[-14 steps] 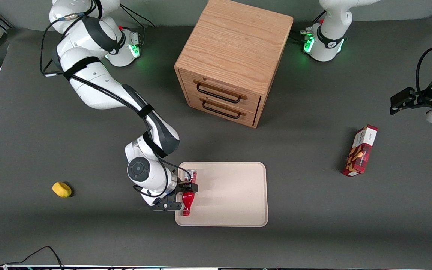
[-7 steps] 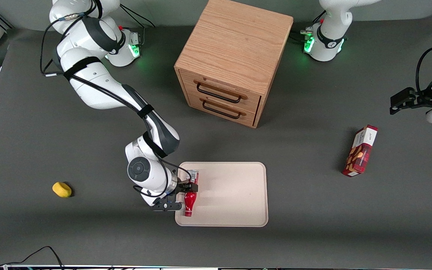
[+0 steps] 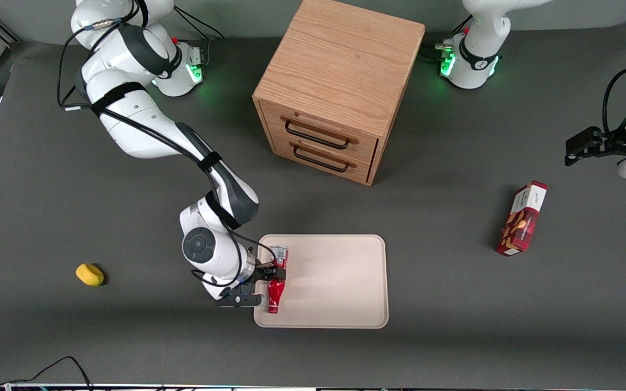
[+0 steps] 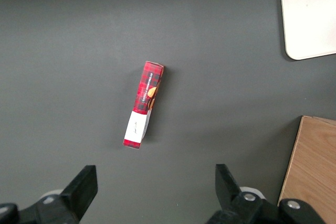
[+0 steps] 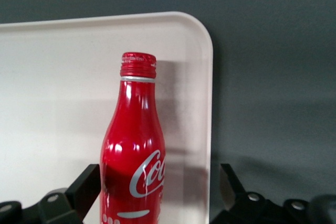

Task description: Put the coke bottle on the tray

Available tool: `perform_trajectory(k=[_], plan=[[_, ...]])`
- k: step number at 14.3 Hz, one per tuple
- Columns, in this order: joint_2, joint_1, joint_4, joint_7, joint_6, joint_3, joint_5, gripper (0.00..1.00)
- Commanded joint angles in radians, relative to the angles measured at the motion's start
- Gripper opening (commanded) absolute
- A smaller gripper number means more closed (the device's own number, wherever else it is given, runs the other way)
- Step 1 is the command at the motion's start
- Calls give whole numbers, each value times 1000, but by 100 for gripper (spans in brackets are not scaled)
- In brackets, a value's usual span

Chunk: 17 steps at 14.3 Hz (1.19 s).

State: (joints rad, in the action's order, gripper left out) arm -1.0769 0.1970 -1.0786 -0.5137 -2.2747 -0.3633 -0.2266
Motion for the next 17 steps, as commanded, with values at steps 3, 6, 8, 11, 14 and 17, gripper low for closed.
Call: perform_trajectory(k=[3, 6, 8, 11, 14, 17], plan=[[64, -8, 5, 11, 32, -9, -23, 100], [196, -36, 3, 9, 197, -14, -20, 100], [311, -62, 2, 12, 353, -10, -22, 100], [474, -100, -27, 14, 524, 4, -16, 100], [624, -106, -29, 12, 738, 65, -4, 100], [750, -113, -33, 125, 950, 200, 91, 100]])
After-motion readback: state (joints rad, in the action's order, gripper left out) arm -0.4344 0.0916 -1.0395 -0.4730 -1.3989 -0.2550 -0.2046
